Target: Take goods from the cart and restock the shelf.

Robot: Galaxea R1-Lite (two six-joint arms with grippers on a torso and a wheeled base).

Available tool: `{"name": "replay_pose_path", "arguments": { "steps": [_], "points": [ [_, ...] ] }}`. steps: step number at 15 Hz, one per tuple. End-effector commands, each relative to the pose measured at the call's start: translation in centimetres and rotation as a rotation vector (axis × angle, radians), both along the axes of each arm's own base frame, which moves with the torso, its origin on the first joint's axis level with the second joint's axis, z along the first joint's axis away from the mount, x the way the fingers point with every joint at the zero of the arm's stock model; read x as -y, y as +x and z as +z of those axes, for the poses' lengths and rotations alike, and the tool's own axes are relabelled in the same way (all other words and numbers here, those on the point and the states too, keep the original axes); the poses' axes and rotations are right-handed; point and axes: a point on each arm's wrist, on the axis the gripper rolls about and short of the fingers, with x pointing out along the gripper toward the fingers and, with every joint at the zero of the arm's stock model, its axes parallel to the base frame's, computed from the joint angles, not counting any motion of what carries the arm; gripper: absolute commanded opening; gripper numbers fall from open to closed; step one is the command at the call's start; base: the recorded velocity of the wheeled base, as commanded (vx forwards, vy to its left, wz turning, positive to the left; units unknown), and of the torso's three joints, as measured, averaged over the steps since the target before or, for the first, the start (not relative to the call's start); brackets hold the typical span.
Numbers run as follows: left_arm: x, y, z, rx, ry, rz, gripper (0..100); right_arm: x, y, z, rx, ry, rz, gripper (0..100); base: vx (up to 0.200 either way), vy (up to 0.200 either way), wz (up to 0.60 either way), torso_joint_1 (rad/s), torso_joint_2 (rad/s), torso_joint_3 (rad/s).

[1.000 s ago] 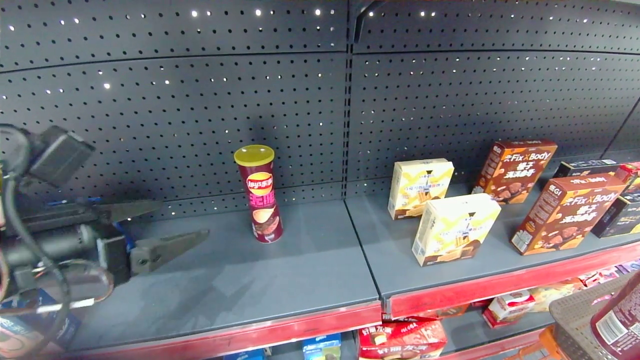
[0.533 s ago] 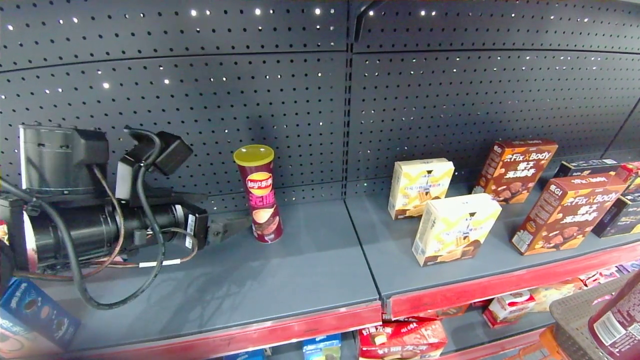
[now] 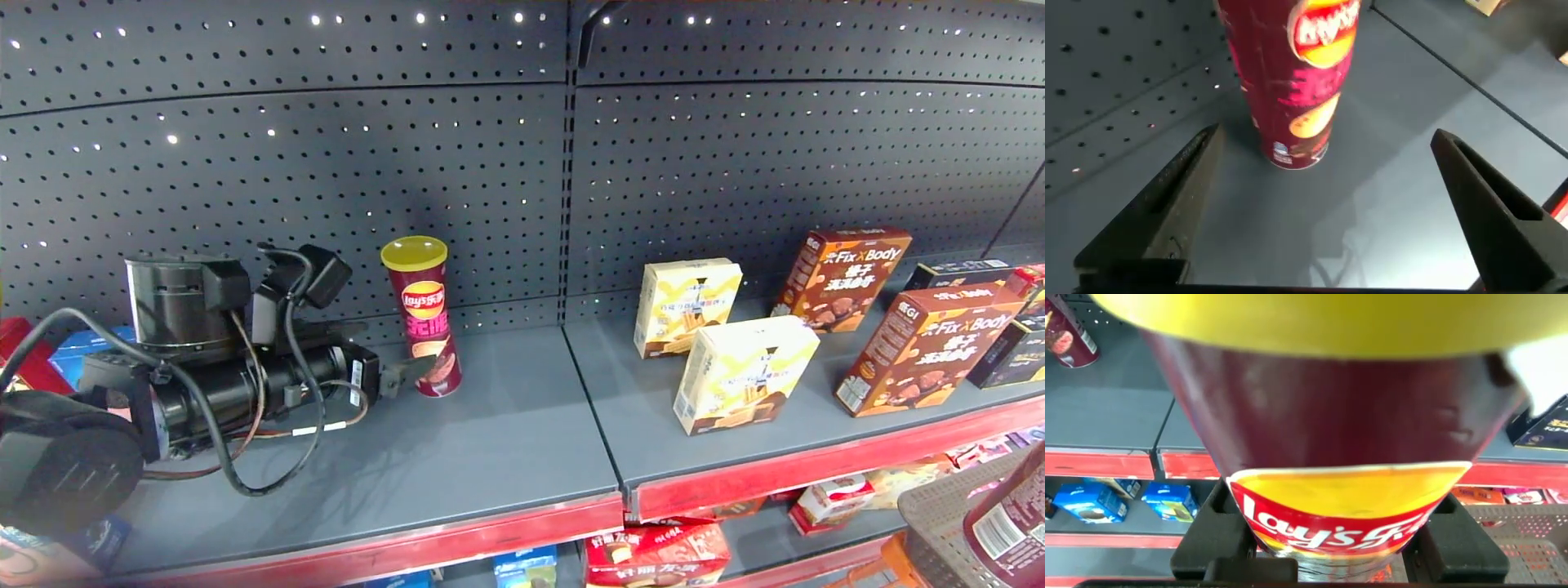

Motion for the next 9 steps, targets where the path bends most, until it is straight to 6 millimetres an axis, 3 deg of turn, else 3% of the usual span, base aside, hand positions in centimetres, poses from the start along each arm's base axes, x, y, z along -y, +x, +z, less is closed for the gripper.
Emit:
{"name": "replay_pose_path", "arguments": {
  "steps": [1, 6, 9],
  "points": [
    [-0.2, -0.3, -1.2, -0.027, -0.01, 0.009, 100, 0.0, 0.0, 0.1, 0.004, 0.001, -0.002, 0, 0.0, 0.0, 0.0, 0.0, 0.0, 0.0],
    [-0.4, -0.4, -1.2, -0.065, -0.104, 0.003, 100, 0.0, 0.0, 0.1, 0.002, -0.001, -0.014, 0, 0.0, 0.0, 0.0, 0.0, 0.0, 0.0],
    [-2.8, 0.4, -1.4, -0.059, -0.157, -0.062, 100, 0.2, 0.0, 0.1, 0.004, -0.002, -0.04, 0, 0.0, 0.0, 0.0, 0.0, 0.0, 0.0]
  ]
}}
